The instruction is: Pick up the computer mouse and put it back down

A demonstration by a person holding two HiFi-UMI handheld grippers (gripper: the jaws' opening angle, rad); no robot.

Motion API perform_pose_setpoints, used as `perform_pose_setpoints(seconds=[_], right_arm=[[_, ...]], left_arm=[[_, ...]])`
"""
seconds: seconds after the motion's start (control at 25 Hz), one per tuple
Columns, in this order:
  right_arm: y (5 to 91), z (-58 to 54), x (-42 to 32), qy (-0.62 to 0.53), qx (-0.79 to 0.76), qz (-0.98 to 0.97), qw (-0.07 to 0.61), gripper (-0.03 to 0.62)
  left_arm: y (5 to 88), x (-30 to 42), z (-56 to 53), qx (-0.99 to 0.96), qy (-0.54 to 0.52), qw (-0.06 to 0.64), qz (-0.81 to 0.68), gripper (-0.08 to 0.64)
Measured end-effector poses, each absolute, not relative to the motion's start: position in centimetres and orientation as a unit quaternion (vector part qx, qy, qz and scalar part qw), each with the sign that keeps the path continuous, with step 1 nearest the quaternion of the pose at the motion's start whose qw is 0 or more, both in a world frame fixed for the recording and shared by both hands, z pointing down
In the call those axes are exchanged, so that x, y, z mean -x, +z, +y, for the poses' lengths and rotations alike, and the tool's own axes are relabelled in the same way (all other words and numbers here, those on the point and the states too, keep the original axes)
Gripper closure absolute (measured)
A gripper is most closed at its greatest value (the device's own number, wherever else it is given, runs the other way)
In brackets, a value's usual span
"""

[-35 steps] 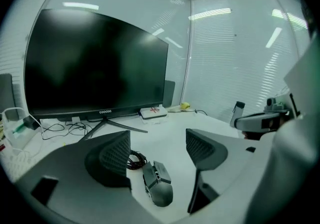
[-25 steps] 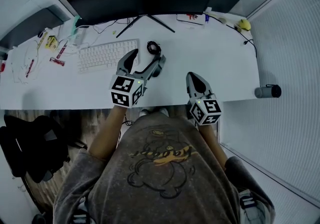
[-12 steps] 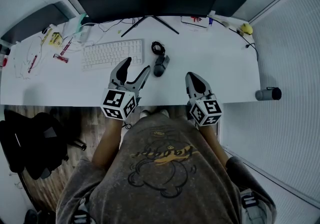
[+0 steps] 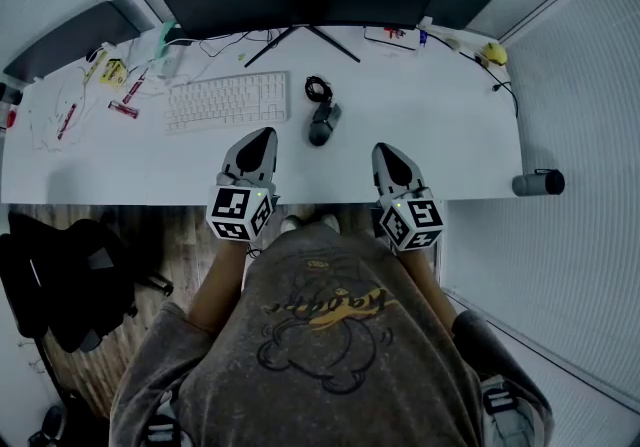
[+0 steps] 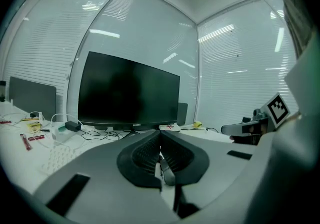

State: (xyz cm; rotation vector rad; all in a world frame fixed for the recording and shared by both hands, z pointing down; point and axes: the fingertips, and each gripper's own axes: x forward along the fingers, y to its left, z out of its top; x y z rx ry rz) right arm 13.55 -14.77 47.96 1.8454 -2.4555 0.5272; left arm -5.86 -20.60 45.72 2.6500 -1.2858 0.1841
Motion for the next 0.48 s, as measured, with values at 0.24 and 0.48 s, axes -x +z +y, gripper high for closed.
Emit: perform_pose_setpoints(seconds=[0.24, 0.48], right_arm=[[48.3, -14.1, -13.5, 0.166, -0.591, -0.789, 0.016, 0.586], [48.5, -13.9, -13.3, 0.161, -0.586, -0.794, 0.022, 0.588]], left_arm=[[47.1, 6.6, -20.4, -0.887, 0.065, 0.108, -0.444, 0.541], [47.2, 6.7, -20.3, -0.884, 0.053, 0.130, -0.445, 0.541]])
